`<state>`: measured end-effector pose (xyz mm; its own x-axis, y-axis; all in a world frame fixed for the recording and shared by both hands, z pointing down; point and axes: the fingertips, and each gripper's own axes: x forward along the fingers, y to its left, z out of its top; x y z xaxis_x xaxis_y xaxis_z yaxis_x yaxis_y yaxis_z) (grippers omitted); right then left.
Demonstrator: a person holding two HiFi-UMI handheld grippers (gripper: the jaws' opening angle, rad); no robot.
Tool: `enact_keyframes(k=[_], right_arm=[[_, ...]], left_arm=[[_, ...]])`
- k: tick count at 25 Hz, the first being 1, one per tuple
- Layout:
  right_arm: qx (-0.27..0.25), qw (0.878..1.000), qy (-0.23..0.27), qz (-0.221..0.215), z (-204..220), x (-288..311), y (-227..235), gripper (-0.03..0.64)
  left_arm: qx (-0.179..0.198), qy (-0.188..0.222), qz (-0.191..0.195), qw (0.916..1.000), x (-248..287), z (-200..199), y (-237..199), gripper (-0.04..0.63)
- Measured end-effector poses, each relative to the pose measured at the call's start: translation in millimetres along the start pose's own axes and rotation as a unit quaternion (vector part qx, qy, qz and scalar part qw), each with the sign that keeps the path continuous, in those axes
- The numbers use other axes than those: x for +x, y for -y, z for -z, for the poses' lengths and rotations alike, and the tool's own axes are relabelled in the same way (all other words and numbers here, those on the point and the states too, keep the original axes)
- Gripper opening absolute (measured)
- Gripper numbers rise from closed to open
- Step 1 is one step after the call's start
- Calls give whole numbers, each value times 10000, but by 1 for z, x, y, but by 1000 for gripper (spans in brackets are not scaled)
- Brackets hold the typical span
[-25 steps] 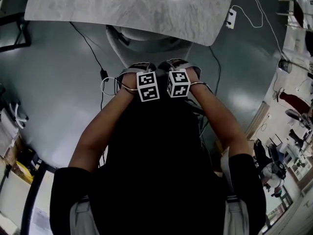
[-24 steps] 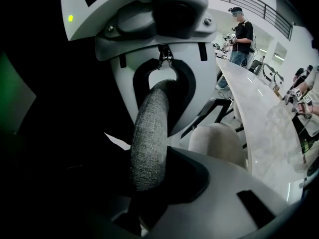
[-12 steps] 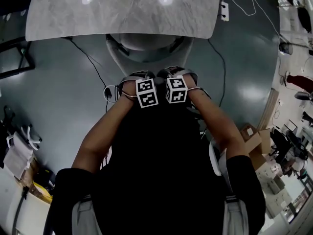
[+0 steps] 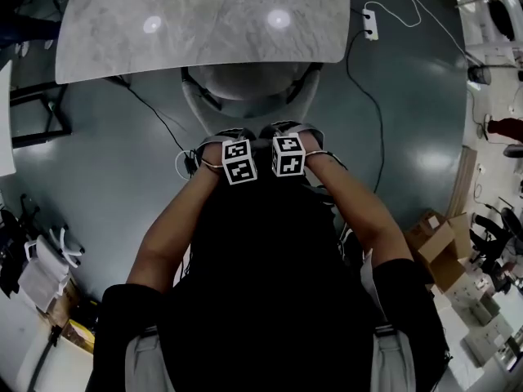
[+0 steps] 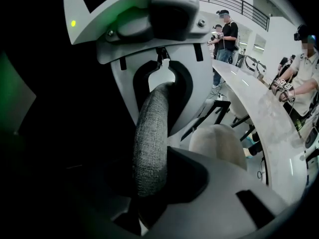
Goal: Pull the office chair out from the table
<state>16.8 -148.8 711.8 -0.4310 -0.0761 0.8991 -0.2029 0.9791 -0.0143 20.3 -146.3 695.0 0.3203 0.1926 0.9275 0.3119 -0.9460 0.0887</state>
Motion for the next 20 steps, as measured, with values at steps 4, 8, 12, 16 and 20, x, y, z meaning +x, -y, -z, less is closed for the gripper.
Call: enact_keyframes(k=[4, 8, 12, 16, 20], right_arm=[[-7, 10000, 55, -6, 1, 2, -10, 101], [-10, 10000, 76, -6, 0, 1, -21, 101], [-19, 10000, 91, -17, -4, 2, -34, 101], [-35, 9999, 99, -24, -2, 1, -49, 101], [-44, 9999, 124, 4, -4, 4, -65, 100]], left_arm=[[-12, -27, 34, 10000, 4, 0, 9, 107], [2, -2, -3, 10000, 5, -2, 22, 106], [-28, 25, -38, 10000, 5, 0, 35, 104], [-69, 34, -44, 10000, 8, -2, 49, 106], [-66, -12, -50, 10000, 12, 3, 64, 106]])
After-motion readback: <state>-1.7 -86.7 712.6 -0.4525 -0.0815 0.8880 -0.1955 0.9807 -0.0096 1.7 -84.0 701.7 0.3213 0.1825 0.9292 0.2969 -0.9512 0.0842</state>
